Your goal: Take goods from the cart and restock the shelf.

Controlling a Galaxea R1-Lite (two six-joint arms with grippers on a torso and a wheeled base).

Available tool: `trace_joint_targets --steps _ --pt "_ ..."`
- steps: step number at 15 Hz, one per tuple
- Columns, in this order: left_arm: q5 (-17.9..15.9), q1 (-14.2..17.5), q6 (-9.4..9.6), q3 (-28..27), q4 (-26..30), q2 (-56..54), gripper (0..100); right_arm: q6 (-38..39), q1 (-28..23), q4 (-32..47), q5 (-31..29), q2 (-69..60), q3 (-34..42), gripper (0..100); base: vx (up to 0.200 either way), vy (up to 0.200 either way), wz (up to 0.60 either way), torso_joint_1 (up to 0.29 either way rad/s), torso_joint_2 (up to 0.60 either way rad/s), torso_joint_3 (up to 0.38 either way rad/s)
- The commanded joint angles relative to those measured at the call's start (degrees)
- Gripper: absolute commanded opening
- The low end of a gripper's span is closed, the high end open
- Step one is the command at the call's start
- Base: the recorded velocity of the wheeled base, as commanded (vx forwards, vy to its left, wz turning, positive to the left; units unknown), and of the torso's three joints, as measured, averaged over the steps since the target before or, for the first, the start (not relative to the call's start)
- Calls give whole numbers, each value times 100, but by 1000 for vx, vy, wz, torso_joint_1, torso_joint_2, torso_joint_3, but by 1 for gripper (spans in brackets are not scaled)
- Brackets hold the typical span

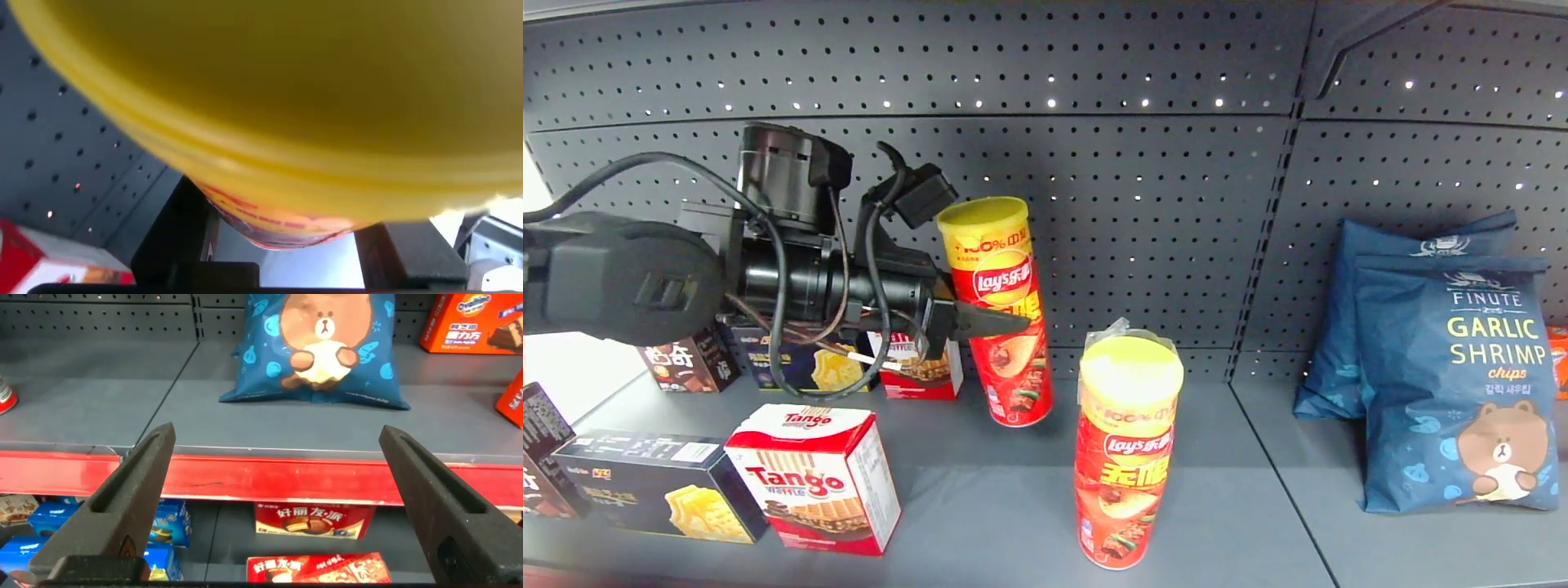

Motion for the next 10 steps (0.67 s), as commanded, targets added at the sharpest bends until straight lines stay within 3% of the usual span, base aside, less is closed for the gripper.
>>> trace_joint_targets --steps 1,3,4,5,7,10 --pt "-58 25 327 -776 476 585 0 -4 0 0 -1 8 0 100 0 0 0 0 0 0" --pt "-198 17 599 -952 467 884 0 -4 0 0 -1 8 0 100 0 0 0 0 0 0" --pt "-357 8 678 -978 467 980 0 -4 0 0 -1 8 0 100 0 0 0 0 0 0" --pt "-673 -19 872 -1119 511 1174 0 -4 0 0 8 8 0 100 0 0 0 0 0 0" --pt "-708 -89 1109 -1435 511 1490 0 -4 0 0 8 8 0 100 0 0 0 0 0 0" --pt "-699 -133 1144 -1822 520 1807 0 -4 0 0 -1 8 0 100 0 0 0 0 0 0"
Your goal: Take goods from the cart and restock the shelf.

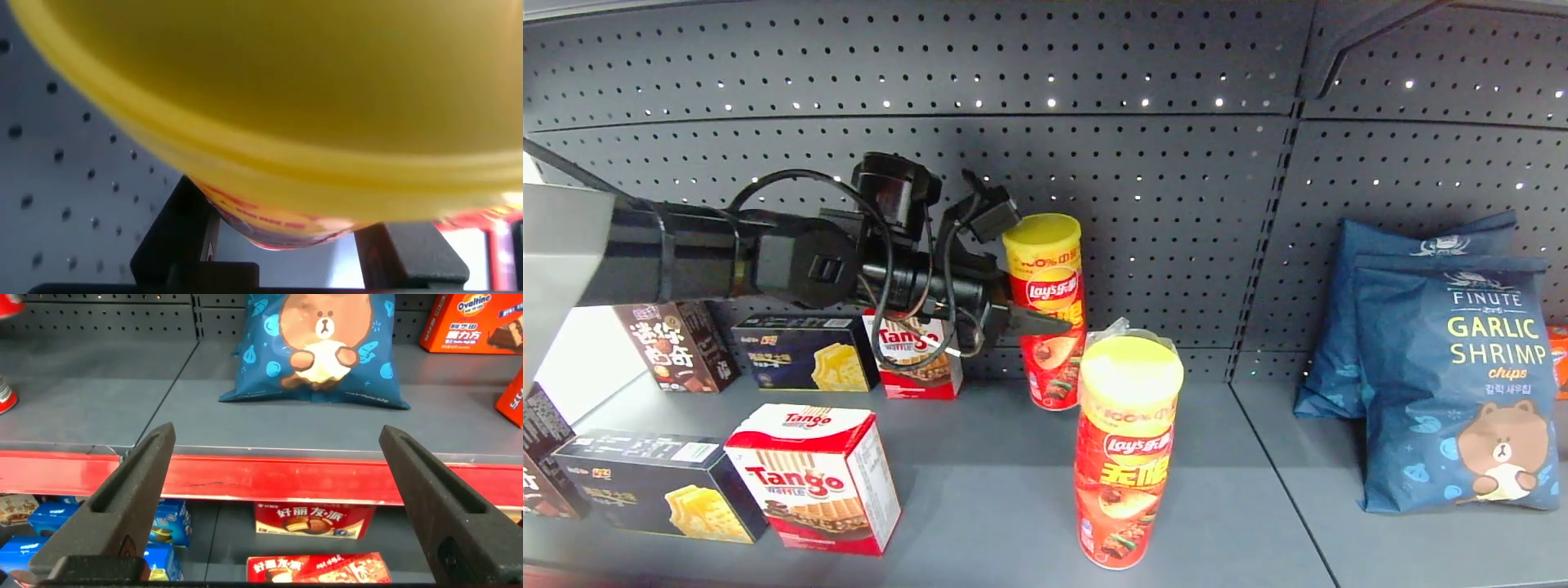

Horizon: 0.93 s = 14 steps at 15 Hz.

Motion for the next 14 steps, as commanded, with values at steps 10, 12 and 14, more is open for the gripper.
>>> trace_joint_targets --steps 10,12,14 --pt "156 -58 605 -461 17 585 0 -1 0 0 -1 8 0 100 0 0 0 0 0 0" --pt "147 -67 596 -505 17 638 0 -1 0 0 -1 8 0 100 0 0 0 0 0 0" --pt "139 -94 605 -505 17 655 0 -1 0 0 -1 8 0 100 0 0 0 0 0 0"
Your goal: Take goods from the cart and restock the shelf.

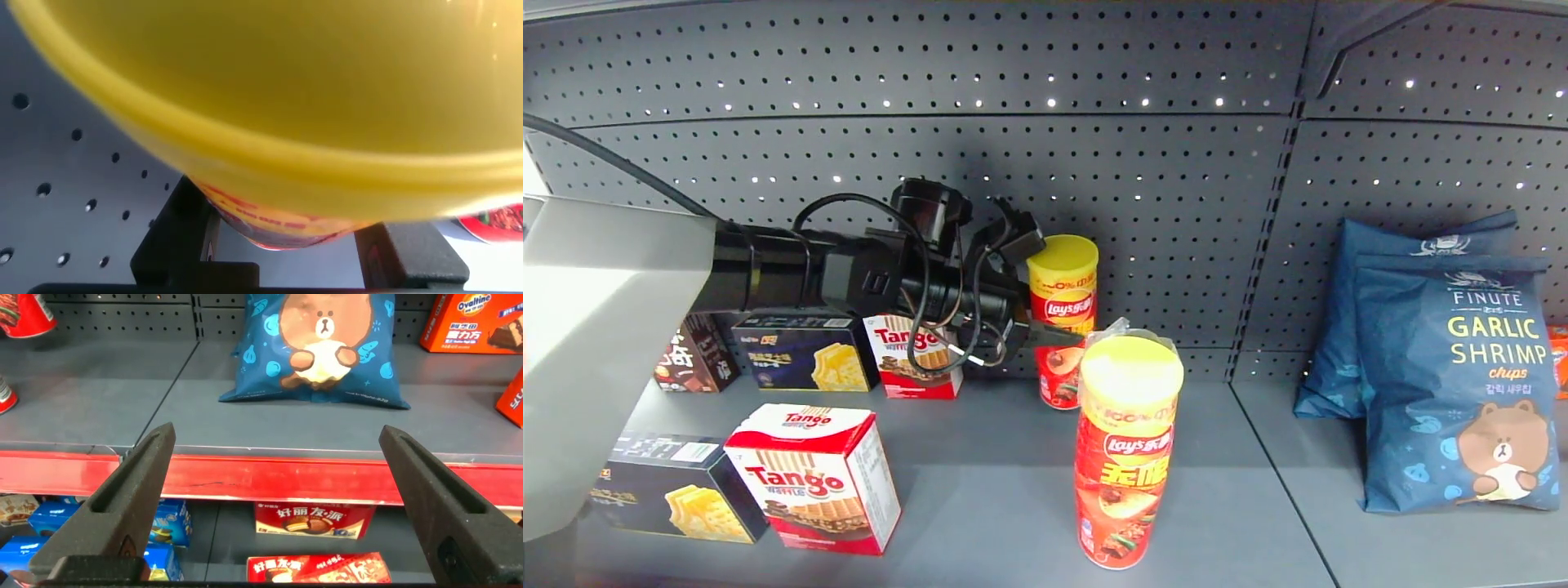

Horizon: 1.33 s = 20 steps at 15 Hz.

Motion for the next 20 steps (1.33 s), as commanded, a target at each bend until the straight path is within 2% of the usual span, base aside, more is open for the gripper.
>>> trace_joint_targets --steps 1,9,20 --pt "-9 -17 1 -9 1 34 0 -1 0 2 -1 8 0 100 0 0 0 0 0 0" --pt "-9 -193 1 -9 1 201 0 -1 0 2 8 8 0 100 0 0 0 0 0 0" --pt "-18 -263 -7 -97 1 280 0 -1 0 2 -1 8 0 100 0 0 0 0 0 0"
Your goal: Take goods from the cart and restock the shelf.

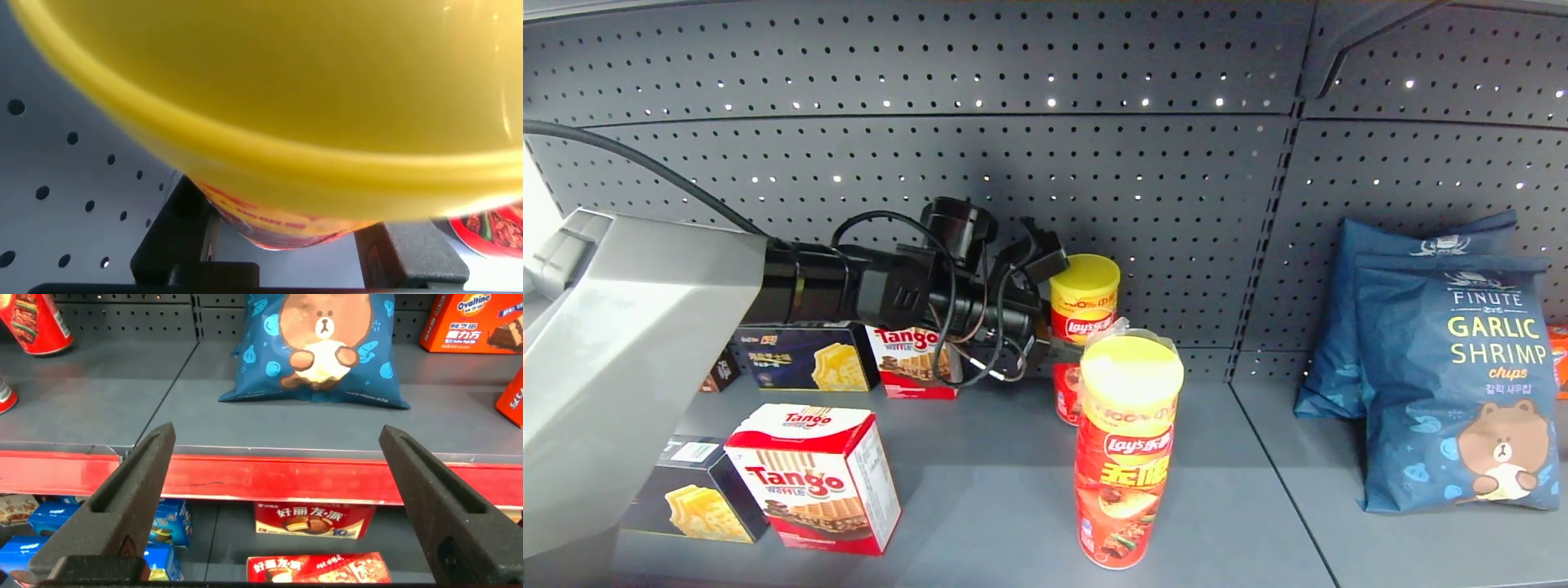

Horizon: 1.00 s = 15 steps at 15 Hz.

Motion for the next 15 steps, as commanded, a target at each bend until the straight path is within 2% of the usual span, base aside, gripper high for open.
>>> trace_joint_targets --steps 1,12,13,15 --pt "0 -20 -5 3 1 -4 0 -1 0 2 8 8 0 100 0 0 0 0 0 0" --pt "0 -64 3 223 10 66 0 -1 0 2 -1 8 0 100 0 0 0 0 0 0" --pt "0 -64 12 240 1 66 100 -1 0 2 -1 8 0 100 0 0 0 0 0 0" --pt "9 -82 12 223 -8 75 100 -1 0 2 -1 8 0 100 0 0 0 0 0 0"
